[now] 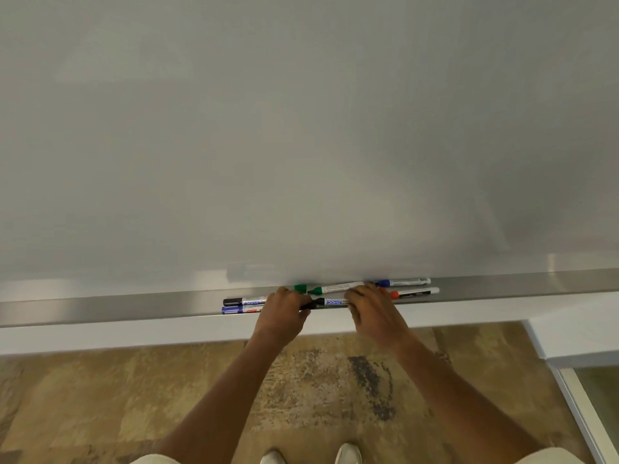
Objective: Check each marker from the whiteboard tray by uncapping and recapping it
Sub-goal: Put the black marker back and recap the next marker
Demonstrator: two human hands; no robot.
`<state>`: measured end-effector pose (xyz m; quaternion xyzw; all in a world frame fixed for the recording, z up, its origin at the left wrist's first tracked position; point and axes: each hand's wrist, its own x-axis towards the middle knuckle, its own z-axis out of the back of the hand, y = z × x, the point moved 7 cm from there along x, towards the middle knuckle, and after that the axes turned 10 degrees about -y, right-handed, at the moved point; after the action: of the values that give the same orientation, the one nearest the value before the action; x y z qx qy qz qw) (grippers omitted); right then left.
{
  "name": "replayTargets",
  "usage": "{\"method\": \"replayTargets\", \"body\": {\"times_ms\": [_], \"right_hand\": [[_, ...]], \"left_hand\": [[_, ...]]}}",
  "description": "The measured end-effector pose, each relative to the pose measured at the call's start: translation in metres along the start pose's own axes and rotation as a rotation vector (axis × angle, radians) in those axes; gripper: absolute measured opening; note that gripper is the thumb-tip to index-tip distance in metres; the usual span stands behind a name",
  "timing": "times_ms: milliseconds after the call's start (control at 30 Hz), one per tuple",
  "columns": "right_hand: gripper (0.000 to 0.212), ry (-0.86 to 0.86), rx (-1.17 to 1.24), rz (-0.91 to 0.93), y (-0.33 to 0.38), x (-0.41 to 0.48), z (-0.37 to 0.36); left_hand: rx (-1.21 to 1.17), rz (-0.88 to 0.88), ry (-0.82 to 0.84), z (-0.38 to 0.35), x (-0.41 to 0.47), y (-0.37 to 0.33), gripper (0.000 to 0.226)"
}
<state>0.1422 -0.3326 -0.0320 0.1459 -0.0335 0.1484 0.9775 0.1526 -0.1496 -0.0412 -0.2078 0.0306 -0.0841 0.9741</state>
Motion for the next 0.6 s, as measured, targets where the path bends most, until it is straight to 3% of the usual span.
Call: {"method": "replayTargets", "body": {"times_ms": [400,600], "right_hand": [[0.029,0.054,0.182,-0.077,-0.006,0.009,0.001],[0.025,-0.095,0.300,-0.062,-0.005,0.005,0.035]], "left_hand": [[-0.161,0.054,-0.021,0.005,0.010,0.001,0.019],[-0.385,0.066,-0.134,0.043,0.006,-0.002,0.019]]}}
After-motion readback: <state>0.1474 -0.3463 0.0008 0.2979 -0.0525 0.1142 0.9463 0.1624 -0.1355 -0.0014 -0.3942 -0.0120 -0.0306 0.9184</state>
